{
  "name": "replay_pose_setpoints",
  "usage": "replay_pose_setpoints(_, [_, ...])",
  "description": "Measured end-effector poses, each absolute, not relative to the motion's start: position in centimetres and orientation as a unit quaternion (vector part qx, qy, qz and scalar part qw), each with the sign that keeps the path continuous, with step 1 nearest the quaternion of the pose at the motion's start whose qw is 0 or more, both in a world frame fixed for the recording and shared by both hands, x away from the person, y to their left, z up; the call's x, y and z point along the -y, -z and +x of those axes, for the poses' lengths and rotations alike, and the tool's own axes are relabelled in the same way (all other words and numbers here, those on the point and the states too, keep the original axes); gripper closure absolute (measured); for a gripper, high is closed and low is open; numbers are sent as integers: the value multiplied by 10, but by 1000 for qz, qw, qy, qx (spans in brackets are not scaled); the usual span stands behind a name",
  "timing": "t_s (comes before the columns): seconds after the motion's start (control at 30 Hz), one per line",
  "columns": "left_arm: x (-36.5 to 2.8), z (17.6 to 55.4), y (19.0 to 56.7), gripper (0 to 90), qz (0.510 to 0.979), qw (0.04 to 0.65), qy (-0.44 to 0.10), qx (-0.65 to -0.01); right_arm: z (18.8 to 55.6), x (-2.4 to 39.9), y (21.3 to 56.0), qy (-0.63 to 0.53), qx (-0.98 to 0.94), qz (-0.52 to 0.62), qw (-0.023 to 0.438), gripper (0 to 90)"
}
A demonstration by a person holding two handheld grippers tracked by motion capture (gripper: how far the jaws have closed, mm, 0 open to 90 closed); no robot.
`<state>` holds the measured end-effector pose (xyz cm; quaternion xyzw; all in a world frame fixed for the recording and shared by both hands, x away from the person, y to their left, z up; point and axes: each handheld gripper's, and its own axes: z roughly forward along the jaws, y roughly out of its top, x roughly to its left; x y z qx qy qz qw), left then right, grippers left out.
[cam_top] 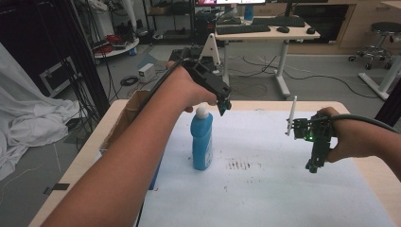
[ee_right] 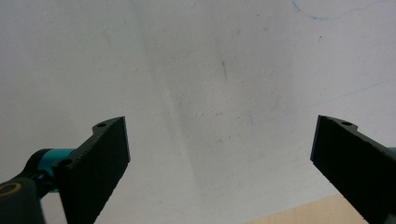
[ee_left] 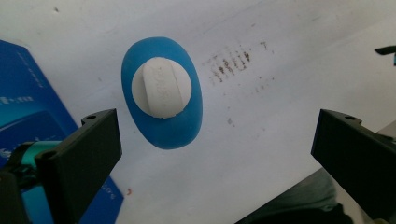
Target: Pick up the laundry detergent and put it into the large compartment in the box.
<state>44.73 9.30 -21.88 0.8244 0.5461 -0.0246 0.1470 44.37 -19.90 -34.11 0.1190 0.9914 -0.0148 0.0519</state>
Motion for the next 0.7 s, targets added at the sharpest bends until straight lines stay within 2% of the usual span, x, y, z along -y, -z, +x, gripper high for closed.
replay_pose_setpoints(0.23, [-99, 450, 234, 17, 796, 130, 8, -592, 441, 193, 341, 17, -992, 112, 55, 36])
replay_pose_setpoints(0.7, [-100, 456, 254, 17, 770, 127, 20, -625, 434, 187, 343, 19, -994, 92, 52, 36])
